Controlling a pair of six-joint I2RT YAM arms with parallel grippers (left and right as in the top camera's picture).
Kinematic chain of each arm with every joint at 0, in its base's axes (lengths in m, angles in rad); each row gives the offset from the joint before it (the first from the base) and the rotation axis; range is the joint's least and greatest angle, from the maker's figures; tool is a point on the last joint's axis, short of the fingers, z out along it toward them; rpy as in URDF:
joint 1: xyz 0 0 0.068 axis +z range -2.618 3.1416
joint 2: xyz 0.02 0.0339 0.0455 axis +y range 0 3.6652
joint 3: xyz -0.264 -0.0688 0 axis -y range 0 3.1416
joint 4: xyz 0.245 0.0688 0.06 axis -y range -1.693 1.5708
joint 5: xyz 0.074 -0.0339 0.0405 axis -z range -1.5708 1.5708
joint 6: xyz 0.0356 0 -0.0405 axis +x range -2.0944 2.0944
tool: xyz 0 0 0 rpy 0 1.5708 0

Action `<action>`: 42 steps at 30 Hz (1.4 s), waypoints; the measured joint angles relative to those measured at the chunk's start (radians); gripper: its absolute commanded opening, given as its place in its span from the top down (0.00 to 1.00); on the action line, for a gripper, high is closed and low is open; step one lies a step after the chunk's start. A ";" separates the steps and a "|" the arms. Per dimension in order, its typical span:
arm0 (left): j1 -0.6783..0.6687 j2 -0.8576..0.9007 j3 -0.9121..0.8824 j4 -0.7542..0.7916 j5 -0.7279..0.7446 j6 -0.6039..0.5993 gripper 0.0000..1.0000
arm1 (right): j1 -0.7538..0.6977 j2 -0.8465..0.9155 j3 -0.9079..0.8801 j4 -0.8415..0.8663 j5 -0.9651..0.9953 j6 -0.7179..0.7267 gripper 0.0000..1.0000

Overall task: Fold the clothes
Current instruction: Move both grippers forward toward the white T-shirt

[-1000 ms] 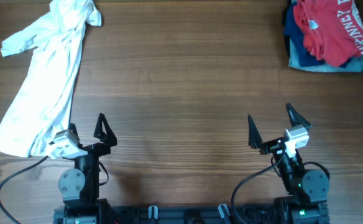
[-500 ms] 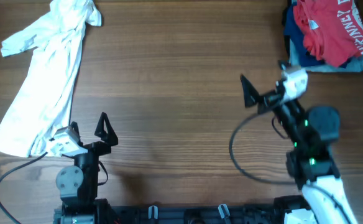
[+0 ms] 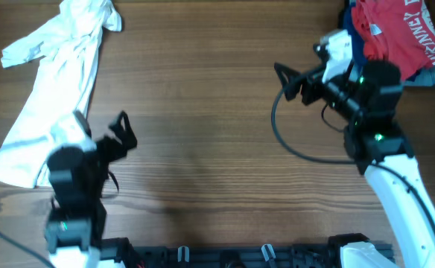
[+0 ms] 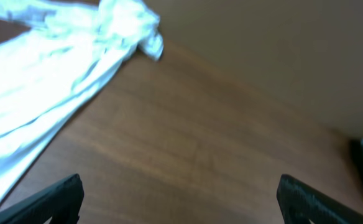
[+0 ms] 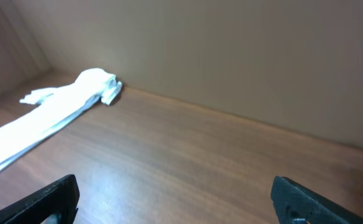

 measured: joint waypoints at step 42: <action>0.336 0.748 0.639 -0.524 -0.017 0.018 0.13 | 0.135 0.549 0.500 -0.166 0.031 0.116 0.06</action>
